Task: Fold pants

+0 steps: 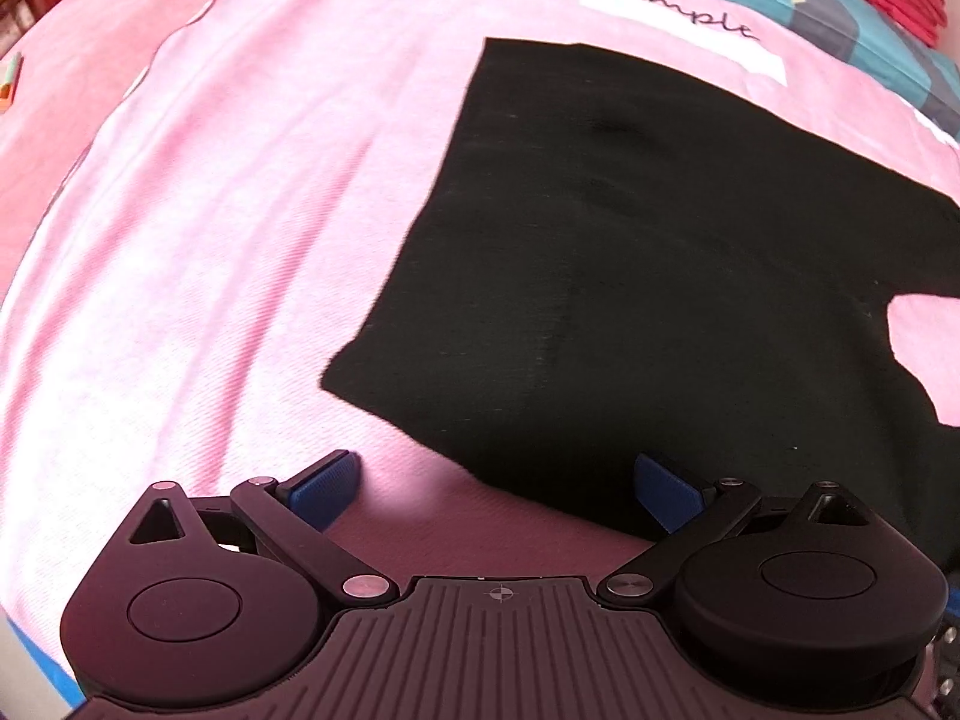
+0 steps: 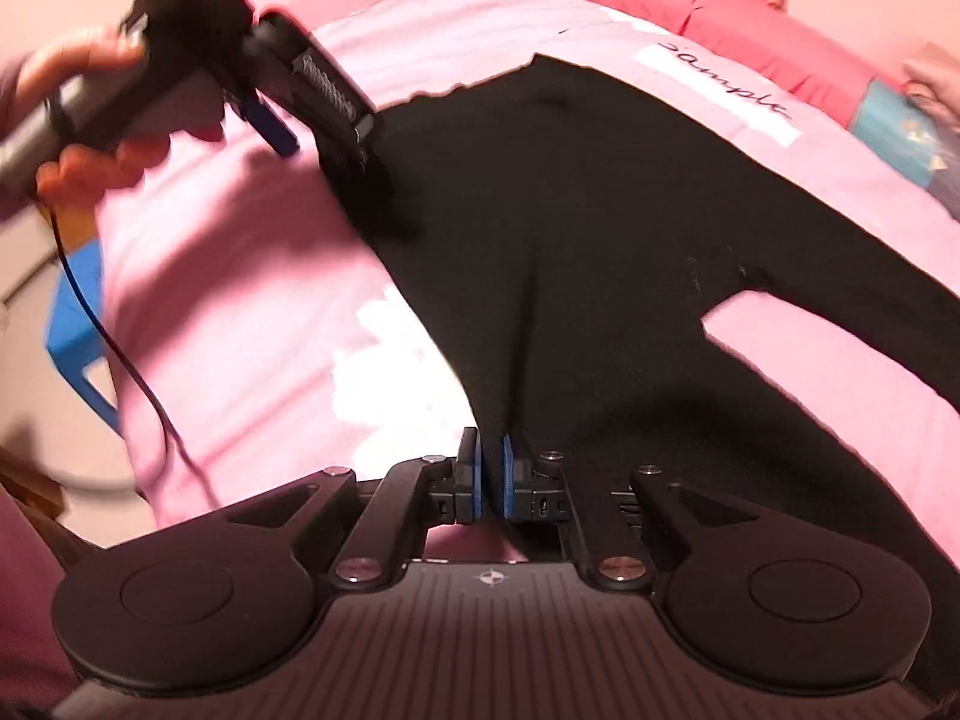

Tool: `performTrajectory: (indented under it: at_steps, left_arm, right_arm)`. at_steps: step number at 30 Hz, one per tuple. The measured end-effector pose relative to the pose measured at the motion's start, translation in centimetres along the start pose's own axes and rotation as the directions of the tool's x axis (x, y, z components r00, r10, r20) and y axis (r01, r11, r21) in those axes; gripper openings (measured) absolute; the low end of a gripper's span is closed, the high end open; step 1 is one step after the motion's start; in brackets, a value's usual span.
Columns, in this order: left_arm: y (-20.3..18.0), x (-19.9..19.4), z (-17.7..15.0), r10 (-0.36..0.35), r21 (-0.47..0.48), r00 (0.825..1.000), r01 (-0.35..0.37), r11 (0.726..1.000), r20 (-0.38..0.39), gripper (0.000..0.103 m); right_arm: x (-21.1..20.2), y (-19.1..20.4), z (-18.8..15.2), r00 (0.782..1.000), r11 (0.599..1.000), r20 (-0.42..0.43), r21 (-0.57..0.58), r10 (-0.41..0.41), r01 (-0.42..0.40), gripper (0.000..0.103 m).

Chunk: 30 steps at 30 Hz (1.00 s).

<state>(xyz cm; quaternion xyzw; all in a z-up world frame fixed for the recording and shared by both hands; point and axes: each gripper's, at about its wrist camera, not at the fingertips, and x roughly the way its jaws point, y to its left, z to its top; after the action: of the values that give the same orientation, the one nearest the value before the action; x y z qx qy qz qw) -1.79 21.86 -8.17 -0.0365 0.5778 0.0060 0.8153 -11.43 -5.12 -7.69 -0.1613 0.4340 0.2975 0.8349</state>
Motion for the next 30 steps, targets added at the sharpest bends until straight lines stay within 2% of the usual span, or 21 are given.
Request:
performTrajectory:
  at_steps: [2, 3, 4, 5, 7, 12, 13, 17, 18, 19, 20, 21, 22, 24, 27, 28, 29, 30]
  left_arm:
    - [0.7, -0.6, -0.1, 0.003, -0.028, 1.000, -0.003, 1.000, 0.010, 0.103]
    - [1.1, -1.0, -0.2, 0.004, -0.044, 1.000, -0.003, 0.999, 0.019, 0.103]
    - [1.6, -1.6, -0.3, 0.006, -0.063, 0.999, -0.004, 0.998, 0.032, 0.103]
    - [2.1, -2.0, -0.4, 0.009, -0.079, 0.999, -0.006, 0.997, 0.043, 0.103]
    - [3.2, -2.9, -0.6, 0.023, -0.113, 0.998, -0.016, 0.994, 0.063, 0.103]
    - [5.9, -5.2, -1.4, 0.070, -0.193, 0.993, -0.050, 0.980, 0.097, 0.103]
    - [6.6, -5.6, -1.7, 0.078, -0.210, 0.992, -0.056, 0.976, 0.099, 0.103]
    - [9.1, -6.7, -3.1, 0.117, -0.274, 0.988, -0.086, 0.958, 0.100, 0.103]
    - [9.4, -7.1, -3.6, 0.127, -0.286, 0.987, -0.095, 0.954, 0.096, 0.103]
    - [9.9, -7.2, -4.0, 0.137, -0.297, 0.986, -0.104, 0.949, 0.090, 0.103]
    - [10.3, -7.5, -4.5, 0.147, -0.309, 0.985, -0.114, 0.944, 0.085, 0.103]
    - [10.8, -7.3, -4.7, 0.159, -0.321, 0.984, -0.125, 0.939, 0.079, 0.103]
    - [11.1, -7.4, -4.9, 0.170, -0.334, 0.982, -0.136, 0.933, 0.076, 0.103]
    - [11.6, -7.7, -4.9, 0.190, -0.353, 0.979, -0.152, 0.923, 0.075, 0.103]
    - [11.7, -7.7, -4.4, 0.188, -0.366, 0.978, -0.145, 0.919, 0.085, 0.103]
    - [11.4, -7.8, -4.0, 0.182, -0.364, 0.979, -0.138, 0.921, 0.090, 0.103]
    - [11.0, -7.6, -3.4, 0.173, -0.357, 0.980, -0.128, 0.925, 0.097, 0.103]
    - [10.4, -7.2, -2.7, 0.162, -0.347, 0.981, -0.117, 0.930, 0.103, 0.103]
  right_arm:
    - [-0.8, 0.6, 0.3, 1.000, 1.000, 0.004, 0.012, -0.028, 0.028, 0.019]
    - [-1.1, 1.3, 0.7, 0.999, 0.999, 0.033, -0.001, -0.042, 0.042, 0.022]
    - [-1.3, 1.7, 1.5, 0.997, 0.998, 0.068, -0.037, -0.043, 0.045, 0.034]
    - [-1.5, 2.2, 2.0, 0.995, 0.996, 0.096, -0.076, -0.035, 0.043, 0.051]
    - [-1.0, 3.4, 3.3, 0.990, 0.988, 0.142, -0.153, 0.000, 0.022, 0.059]
    - [4.0, 7.9, 7.3, 0.982, 0.955, 0.164, -0.293, 0.097, -0.045, 0.054]
    - [5.1, 8.3, 7.9, 0.982, 0.952, 0.155, -0.300, 0.111, -0.060, 0.054]
    - [9.3, 7.9, 11.1, 0.987, 0.960, 0.107, -0.265, 0.121, -0.089, 0.039]
    - [9.8, 7.4, 11.6, 0.984, 0.967, 0.111, -0.228, 0.141, -0.113, 0.034]
    - [9.7, 7.6, 12.0, 0.983, 0.973, 0.113, -0.200, 0.142, -0.118, 0.012]
    - [9.7, 8.2, 12.5, 0.983, 0.975, 0.115, -0.184, 0.146, -0.123, 0.010]
    - [9.5, 9.1, 13.0, 0.973, 0.967, 0.118, -0.190, 0.197, -0.173, 0.010]
    - [9.6, 10.9, 13.0, 0.968, 0.957, 0.130, -0.225, 0.214, -0.182, 0.010]
    - [10.8, 14.1, 13.5, 0.971, 0.944, 0.151, -0.301, 0.188, -0.136, 0.008]
    - [12.6, 15.0, 14.5, 0.972, 0.959, 0.173, -0.259, 0.160, -0.112, 0.009]
    - [12.6, 14.7, 14.5, 0.971, 0.959, 0.172, -0.256, 0.168, -0.121, 0.016]
    - [12.1, 14.5, 14.1, 0.968, 0.956, 0.170, -0.259, 0.183, -0.135, 0.033]
    - [11.5, 13.8, 13.6, 0.966, 0.954, 0.164, -0.256, 0.202, -0.156, 0.044]
